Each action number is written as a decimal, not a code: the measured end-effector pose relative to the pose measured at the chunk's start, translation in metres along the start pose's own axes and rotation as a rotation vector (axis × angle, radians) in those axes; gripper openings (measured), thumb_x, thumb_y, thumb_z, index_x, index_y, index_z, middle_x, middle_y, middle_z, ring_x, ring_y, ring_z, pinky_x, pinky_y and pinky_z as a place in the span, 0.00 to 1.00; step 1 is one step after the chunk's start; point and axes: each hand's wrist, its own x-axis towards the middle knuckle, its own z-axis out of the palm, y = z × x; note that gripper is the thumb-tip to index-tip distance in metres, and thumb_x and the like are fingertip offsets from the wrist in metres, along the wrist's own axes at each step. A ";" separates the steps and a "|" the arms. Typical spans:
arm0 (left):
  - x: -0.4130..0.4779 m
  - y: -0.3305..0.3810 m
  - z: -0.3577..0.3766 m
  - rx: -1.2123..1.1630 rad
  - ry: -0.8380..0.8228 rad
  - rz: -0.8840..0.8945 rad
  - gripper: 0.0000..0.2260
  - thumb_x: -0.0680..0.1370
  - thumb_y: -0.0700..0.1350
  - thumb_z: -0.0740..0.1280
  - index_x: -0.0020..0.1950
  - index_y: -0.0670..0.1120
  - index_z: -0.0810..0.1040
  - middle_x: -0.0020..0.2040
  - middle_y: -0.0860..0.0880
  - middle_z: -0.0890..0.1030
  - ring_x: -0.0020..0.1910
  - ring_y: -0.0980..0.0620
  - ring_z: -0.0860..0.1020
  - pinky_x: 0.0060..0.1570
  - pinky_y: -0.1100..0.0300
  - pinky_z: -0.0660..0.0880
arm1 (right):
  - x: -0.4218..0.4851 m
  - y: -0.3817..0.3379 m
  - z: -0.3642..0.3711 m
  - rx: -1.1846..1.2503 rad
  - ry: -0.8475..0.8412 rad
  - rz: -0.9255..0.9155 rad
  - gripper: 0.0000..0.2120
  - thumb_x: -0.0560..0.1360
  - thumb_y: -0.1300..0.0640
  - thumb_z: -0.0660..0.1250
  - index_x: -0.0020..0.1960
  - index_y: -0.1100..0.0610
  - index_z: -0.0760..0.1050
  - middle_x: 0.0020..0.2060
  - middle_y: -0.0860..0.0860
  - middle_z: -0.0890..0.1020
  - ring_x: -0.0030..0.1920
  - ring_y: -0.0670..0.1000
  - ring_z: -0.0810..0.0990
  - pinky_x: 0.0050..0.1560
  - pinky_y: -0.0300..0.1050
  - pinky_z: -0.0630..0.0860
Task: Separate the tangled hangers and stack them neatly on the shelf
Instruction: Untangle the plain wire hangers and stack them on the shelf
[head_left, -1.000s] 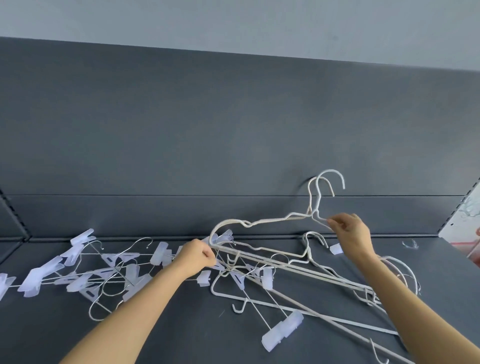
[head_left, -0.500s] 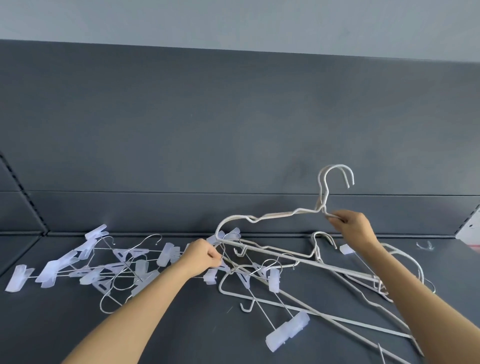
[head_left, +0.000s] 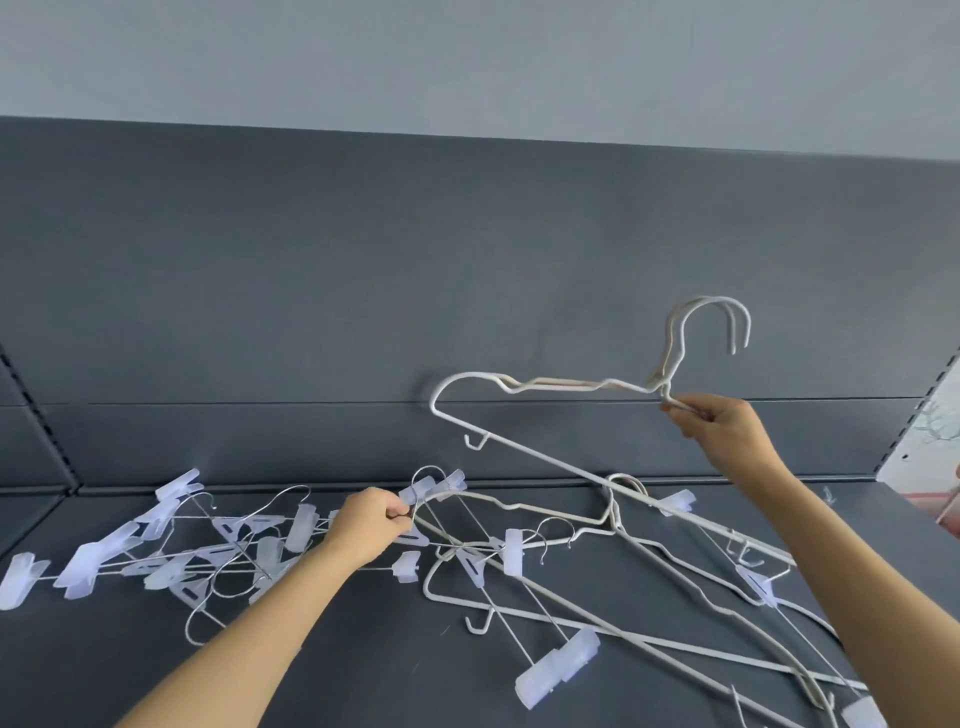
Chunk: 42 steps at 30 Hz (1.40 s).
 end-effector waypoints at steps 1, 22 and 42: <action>-0.002 0.003 -0.002 -0.012 0.088 0.036 0.14 0.72 0.37 0.64 0.30 0.52 0.73 0.32 0.49 0.72 0.34 0.49 0.68 0.39 0.60 0.64 | -0.002 -0.003 -0.001 0.002 -0.012 -0.004 0.06 0.74 0.63 0.64 0.48 0.60 0.80 0.30 0.54 0.70 0.28 0.48 0.64 0.27 0.29 0.64; -0.112 0.002 -0.134 0.567 0.776 0.412 0.09 0.73 0.46 0.61 0.46 0.48 0.81 0.32 0.52 0.80 0.32 0.49 0.78 0.48 0.55 0.73 | -0.060 -0.138 0.100 0.256 -0.692 -0.075 0.09 0.75 0.62 0.63 0.40 0.56 0.81 0.22 0.45 0.68 0.24 0.44 0.63 0.29 0.37 0.59; -0.319 -0.308 -0.301 0.241 0.763 -0.214 0.19 0.72 0.51 0.56 0.53 0.45 0.82 0.49 0.47 0.85 0.50 0.48 0.81 0.55 0.48 0.75 | -0.226 -0.325 0.387 -0.180 -0.728 -0.489 0.14 0.75 0.60 0.61 0.33 0.50 0.75 0.28 0.50 0.80 0.28 0.51 0.74 0.39 0.49 0.74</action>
